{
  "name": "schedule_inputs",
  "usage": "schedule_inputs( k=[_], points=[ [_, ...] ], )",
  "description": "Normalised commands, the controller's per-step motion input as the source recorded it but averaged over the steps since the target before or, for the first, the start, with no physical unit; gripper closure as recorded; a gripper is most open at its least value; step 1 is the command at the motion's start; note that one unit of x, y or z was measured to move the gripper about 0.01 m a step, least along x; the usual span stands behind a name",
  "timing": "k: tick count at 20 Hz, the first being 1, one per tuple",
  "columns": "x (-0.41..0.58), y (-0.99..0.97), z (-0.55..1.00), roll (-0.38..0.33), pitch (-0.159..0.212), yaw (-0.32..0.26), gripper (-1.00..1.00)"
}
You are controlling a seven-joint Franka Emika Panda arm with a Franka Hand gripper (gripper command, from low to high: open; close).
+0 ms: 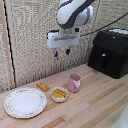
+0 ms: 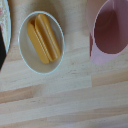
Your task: Extend the gripper towards the air fryer handle. Grasp the air fryer handle and pull it to open the air fryer. Release the air fryer handle and move the gripper to the bread. Grasp the bread with the gripper and move it to the air fryer basket. Release the bread inside the air fryer and retract the gripper.
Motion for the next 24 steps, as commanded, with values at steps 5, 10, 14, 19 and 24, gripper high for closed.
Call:
schedule_inputs(
  k=[5,10,14,19,24],
  points=[
    [0.146,0.02,0.0,-0.085,-0.071,-0.357,-1.0],
    [0.153,-0.03,0.0,-0.052,-0.077,-0.374,-1.0],
    [0.205,-0.02,0.02,-0.136,-0.073,-0.334,-1.0],
    [0.119,-0.02,0.0,-0.333,-0.04,-0.219,-1.0],
    [0.003,-0.05,-0.09,-0.375,0.0,-0.174,-1.0]
  ],
)
